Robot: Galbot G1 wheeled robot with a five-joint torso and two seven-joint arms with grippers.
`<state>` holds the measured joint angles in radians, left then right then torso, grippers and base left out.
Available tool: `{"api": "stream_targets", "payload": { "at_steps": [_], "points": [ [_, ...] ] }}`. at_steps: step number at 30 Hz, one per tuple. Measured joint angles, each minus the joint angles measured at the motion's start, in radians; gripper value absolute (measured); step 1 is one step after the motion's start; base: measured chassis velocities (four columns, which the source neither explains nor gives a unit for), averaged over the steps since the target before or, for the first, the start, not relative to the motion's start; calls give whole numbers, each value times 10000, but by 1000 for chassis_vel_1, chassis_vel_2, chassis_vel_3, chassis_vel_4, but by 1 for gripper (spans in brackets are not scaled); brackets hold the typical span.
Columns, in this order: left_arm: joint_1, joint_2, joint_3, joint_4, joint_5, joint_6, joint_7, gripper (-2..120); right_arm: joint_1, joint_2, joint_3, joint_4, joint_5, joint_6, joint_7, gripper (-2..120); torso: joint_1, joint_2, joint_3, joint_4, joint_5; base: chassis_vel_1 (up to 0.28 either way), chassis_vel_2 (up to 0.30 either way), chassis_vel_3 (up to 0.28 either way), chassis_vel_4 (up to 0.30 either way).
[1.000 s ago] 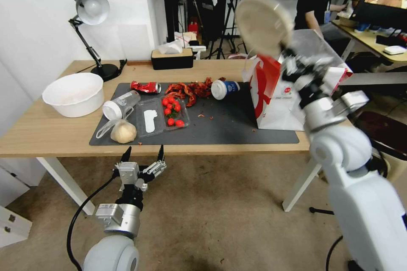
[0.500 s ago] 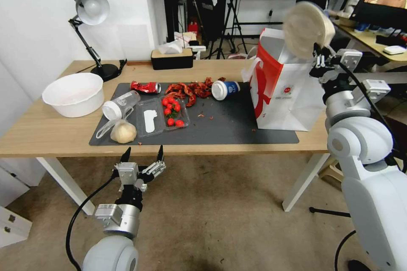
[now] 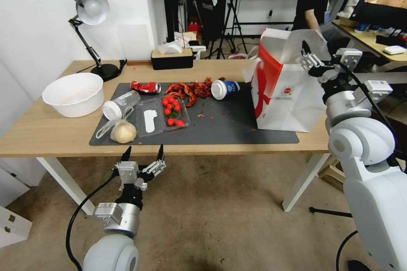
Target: Pick up the trash from the table and place it into the takeout bag.
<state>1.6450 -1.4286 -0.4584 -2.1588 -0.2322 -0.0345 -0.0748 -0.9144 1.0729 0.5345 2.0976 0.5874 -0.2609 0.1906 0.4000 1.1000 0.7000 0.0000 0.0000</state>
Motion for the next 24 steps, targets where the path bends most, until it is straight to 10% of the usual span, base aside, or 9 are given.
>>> {"api": "stream_targets", "payload": {
  "at_steps": [5, 24],
  "points": [
    [-40, -11, 3, 52, 5, 0, -6, 100, -506, -12, -67, 436, 331, 496, -1034, 99, 0, 0, 0, 2, -1, 0, 0, 0, 0],
    [-133, 164, -2, 142, -76, -40, -106, 100, -3797, 367, -39, 1442, -1087, 1622, -2535, 100, 0, 1, -1, 0, -1, 0, 0, 0, 0]
  ]
}}
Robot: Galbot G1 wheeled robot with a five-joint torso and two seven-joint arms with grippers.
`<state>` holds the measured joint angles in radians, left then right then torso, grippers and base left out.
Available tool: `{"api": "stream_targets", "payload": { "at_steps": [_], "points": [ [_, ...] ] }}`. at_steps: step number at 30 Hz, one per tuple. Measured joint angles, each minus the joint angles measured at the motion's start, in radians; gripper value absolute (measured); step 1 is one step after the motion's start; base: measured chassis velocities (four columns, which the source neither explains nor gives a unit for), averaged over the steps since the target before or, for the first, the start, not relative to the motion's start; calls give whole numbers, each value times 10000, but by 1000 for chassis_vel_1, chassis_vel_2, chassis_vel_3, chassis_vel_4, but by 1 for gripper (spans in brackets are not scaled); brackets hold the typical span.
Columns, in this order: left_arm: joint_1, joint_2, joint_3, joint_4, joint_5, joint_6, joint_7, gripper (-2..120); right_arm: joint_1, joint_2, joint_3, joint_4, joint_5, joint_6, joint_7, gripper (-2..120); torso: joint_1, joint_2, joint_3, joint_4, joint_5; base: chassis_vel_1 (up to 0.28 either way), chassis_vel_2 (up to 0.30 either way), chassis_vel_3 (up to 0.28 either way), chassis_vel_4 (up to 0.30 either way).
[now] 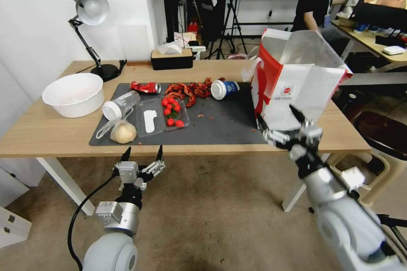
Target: Pick up the trash from the table and place it into the takeout bag.
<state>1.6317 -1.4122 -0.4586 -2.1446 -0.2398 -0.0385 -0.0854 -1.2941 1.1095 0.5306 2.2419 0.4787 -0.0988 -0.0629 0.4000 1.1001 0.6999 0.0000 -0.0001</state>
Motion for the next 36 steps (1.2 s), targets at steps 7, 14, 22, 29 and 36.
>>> {"api": "stream_targets", "payload": {
  "at_steps": [7, 14, 22, 29, 36],
  "points": [
    [47, 91, -7, 125, -34, -59, 9, 100, -2394, 716, 202, -306, -1217, 1811, -360, 100, -3, 0, -1, 1, 0, 0, 0, 0, 0],
    [196, 79, -36, 204, -21, -260, 63, 100, -3831, 1363, 139, -1220, -2039, 3018, -377, 100, -4, 0, -1, -2, -1, 0, 0, 0, 0],
    [331, 23, -130, 432, 101, -377, 185, 100, -3845, 1632, -6, -1687, -2160, 3120, -407, 100, -2, -2, 1, 1, 0, 0, 0, 0, 0],
    [332, 47, -109, 566, 156, -582, 167, 100, -3688, 1615, -179, -1549, -2353, 2829, -231, 100, 0, -2, 1, -1, 0, 0, 0, 0, 0],
    [330, 41, -60, 524, 277, -601, 161, 100, -2681, 1369, -828, -1393, -2292, 2110, 64, 100, 0, -2, 1, 0, 1, 0, 0, 0, 0]
  ]
}}
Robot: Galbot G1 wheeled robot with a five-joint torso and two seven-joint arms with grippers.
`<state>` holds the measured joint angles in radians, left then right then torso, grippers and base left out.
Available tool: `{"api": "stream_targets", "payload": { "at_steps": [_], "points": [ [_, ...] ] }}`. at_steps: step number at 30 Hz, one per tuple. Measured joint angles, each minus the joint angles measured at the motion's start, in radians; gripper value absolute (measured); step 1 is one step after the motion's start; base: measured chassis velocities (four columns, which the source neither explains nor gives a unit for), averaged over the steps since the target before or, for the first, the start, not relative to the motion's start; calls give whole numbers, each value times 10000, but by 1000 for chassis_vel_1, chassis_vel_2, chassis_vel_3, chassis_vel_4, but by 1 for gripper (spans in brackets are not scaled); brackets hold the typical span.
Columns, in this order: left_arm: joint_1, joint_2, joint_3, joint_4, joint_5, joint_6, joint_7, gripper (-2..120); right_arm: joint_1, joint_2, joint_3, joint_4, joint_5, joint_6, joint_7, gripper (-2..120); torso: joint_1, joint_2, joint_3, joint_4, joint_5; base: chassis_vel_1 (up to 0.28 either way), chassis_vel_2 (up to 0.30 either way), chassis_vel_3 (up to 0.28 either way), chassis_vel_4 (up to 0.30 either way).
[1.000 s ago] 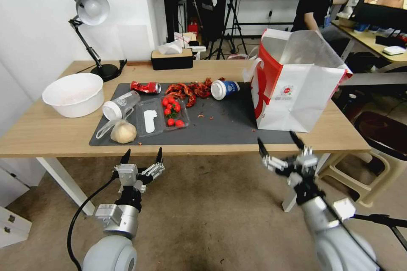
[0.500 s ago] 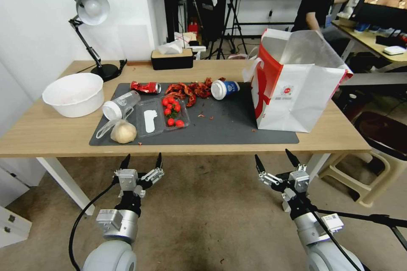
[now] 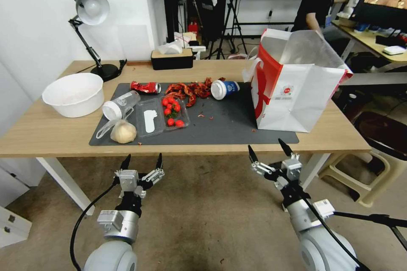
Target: Pick up the trash from the table and place it into the takeout bag.
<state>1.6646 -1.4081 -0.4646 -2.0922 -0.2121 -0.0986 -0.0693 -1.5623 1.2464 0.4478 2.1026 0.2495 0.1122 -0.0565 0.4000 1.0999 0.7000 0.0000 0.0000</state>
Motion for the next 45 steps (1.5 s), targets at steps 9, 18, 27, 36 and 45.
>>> {"api": "stream_targets", "payload": {
  "at_steps": [9, 18, 27, 36, 45],
  "points": [
    [31, -153, 10, -113, 165, 16, 9, 100, 2451, -163, -1804, -429, 199, -1736, 834, 100, 0, 0, 1, 0, -2, 0, 0, 0, 0],
    [98, -236, -58, -144, 245, 21, 5, 100, 4709, 19, -3151, -679, 1646, -4291, 3365, 100, 1, 0, 1, 1, -2, 0, 0, 0, 0],
    [123, -246, -96, -147, 248, 21, -1, 100, 5263, 227, -3449, -1012, 2022, -4641, 4288, 100, 0, 0, 1, -1, -1, 0, 0, 0, 0],
    [126, -236, -154, -147, 276, 22, -19, 100, 5833, 334, -3693, -1584, 2096, -4671, 4672, 100, 1, 0, 2, -1, -1, 0, 0, 0, 0],
    [103, -206, -123, -150, 261, 38, -30, 100, 7013, 610, -4232, -2383, 2932, -5371, 5873, 100, 0, 1, 0, -2, -1, 0, 0, 0, 0]
  ]
}}
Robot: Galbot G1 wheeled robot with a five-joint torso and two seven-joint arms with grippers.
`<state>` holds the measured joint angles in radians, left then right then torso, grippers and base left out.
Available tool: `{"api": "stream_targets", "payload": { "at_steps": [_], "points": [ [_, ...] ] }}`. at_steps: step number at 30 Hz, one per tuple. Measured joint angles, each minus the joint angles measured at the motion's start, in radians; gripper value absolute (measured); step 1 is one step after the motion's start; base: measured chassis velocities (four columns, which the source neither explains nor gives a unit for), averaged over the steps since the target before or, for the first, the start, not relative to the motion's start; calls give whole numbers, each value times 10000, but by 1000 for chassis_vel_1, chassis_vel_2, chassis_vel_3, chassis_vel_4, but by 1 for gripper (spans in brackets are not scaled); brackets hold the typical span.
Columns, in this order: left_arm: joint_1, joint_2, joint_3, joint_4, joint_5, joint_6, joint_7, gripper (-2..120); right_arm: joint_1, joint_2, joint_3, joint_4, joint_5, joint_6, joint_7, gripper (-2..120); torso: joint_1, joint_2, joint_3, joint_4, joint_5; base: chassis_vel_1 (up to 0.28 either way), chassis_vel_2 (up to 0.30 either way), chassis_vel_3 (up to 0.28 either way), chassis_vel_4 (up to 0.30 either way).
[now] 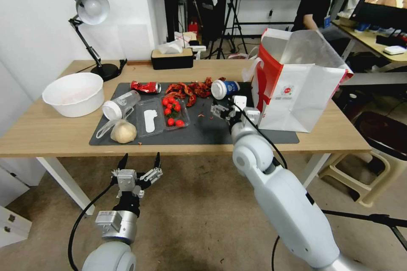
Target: Pick up the trash from the table and place it into the takeout bag.
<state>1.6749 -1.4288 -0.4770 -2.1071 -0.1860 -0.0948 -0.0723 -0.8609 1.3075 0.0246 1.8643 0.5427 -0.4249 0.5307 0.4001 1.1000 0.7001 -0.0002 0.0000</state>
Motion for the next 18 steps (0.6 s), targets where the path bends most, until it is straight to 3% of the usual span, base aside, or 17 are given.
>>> {"api": "stream_targets", "payload": {
  "at_steps": [8, 18],
  "points": [
    [31, 37, -40, -34, -26, 4, -5, 100, 1195, 367, -132, -800, 1049, -691, 1190, 100, 0, 0, 0, 2, -1, 0, 0, 0, 0],
    [83, -52, 3, -64, -179, 44, -11, 100, 2305, 81, -540, -1934, 1782, -932, 1399, 100, 0, 0, 0, 0, 0, 0, 0, 0, 0]
  ]
}}
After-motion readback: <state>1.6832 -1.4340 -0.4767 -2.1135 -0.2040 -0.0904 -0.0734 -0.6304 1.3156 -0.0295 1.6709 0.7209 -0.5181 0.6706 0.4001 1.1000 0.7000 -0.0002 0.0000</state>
